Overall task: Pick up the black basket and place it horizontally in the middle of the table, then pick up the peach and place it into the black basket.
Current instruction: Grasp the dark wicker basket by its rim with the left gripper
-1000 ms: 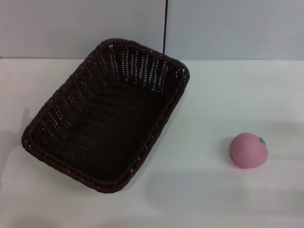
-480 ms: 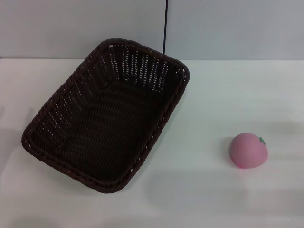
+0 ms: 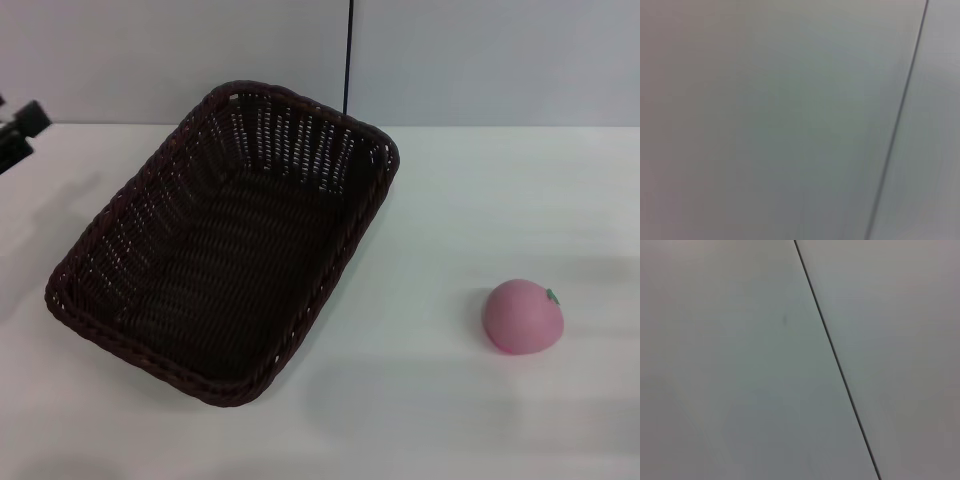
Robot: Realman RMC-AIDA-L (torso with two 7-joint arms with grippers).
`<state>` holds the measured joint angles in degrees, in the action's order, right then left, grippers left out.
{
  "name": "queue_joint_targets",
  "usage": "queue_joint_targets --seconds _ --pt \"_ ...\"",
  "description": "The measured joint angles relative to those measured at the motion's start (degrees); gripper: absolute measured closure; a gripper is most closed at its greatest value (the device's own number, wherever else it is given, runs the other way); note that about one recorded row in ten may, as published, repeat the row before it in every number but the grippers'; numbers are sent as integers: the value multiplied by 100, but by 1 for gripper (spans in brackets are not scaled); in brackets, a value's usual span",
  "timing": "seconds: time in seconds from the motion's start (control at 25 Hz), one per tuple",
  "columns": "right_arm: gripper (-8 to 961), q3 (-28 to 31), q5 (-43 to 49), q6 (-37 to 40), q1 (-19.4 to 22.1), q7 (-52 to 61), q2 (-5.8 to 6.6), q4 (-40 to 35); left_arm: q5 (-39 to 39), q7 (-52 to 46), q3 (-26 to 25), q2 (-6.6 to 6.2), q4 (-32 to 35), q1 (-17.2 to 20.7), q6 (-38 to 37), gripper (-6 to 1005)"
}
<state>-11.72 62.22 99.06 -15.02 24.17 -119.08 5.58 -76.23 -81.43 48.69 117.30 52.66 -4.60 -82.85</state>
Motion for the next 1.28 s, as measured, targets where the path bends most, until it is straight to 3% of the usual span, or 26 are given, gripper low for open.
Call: queue_joint_targets --seconds 0.12,0.2,0.28,0.36,0.44,0.48,0.56,0.72,0.76,0.8,0.96,1.28 --pt "156 7 -11 -11 0 0 -1 1 -348 -395 -1 5 324 -40 80 217" --pt "156 11 -15 -16 -1 0 -1 3 -2020 -2043 16 47 1686 -368 176 217" --pt "156 12 -16 -19 0 0 -1 3 -2689 -2702 43 53 2143 -568 90 217" --pt "156 12 -18 -24 -1 0 -1 5 -2689 -2702 43 53 2143 -568 90 217" --pt "156 17 -20 -30 0 0 -1 4 -3923 -3682 154 63 2842 -936 -70 217" --pt "156 17 -20 -30 0 0 -1 4 -3923 -3682 154 63 2842 -936 -70 217" --pt "156 29 -22 -86 -4 0 -1 -1 -4830 -4326 337 67 3187 -1192 -250 217" --pt "156 37 -24 -140 -11 0 -1 -4 -5357 -4711 561 78 3372 -1342 -411 216" --pt "156 38 -25 -167 -22 0 -1 -6 -6005 -5148 1074 87 3579 -1436 -465 216" --pt "156 38 -25 -167 -22 0 -1 -6 -6005 -5148 1074 87 3579 -1436 -465 216" --pt "156 38 -26 -235 -68 0 -1 -21 -6674 -5671 1898 124 3762 -1496 -315 216" --pt "156 38 -26 -299 -90 0 -1 -40 -6718 -5837 2187 131 3631 -1576 -71 217"
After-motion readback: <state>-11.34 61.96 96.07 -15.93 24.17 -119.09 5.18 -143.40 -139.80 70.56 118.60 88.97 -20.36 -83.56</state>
